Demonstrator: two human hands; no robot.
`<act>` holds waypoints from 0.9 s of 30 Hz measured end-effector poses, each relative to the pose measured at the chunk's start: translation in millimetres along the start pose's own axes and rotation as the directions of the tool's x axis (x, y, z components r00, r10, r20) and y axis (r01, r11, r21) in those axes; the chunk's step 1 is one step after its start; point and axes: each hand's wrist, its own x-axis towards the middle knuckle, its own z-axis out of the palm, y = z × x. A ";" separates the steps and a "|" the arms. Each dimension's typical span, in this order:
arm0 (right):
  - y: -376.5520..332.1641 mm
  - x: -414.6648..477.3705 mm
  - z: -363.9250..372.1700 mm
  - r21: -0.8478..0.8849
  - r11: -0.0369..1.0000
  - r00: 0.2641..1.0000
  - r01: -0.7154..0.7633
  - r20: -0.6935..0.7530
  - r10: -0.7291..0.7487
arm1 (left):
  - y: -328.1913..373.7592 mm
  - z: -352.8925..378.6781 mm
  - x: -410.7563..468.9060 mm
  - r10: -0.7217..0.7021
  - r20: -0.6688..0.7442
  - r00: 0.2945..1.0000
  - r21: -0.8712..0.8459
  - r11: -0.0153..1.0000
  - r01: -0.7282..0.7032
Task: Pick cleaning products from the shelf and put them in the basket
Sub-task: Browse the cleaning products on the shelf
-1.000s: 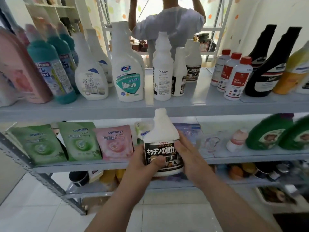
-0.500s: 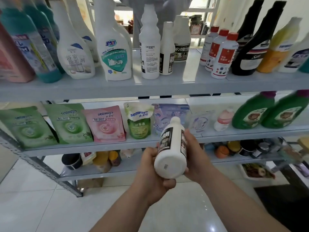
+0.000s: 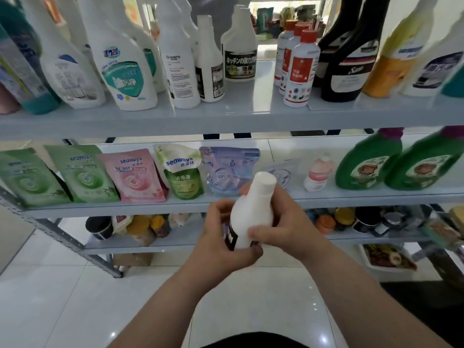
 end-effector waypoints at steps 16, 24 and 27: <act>22.6 -35.2 -81.2 0.719 0.607 0.936 -0.338 0.187 0.300 | 12.4 122.7 16.5 -0.467 0.231 0.854 -0.641 0.587 0.494; 34.4 -26.9 -81.4 0.217 0.922 0.927 -0.320 -0.128 0.352 | 14.9 137.0 16.7 -0.460 0.004 0.888 -0.463 0.786 0.409; 35.8 -21.0 -76.6 0.235 0.897 0.906 -0.373 -0.115 0.407 | 10.8 129.7 12.8 -0.421 -0.022 0.907 -0.374 0.844 0.383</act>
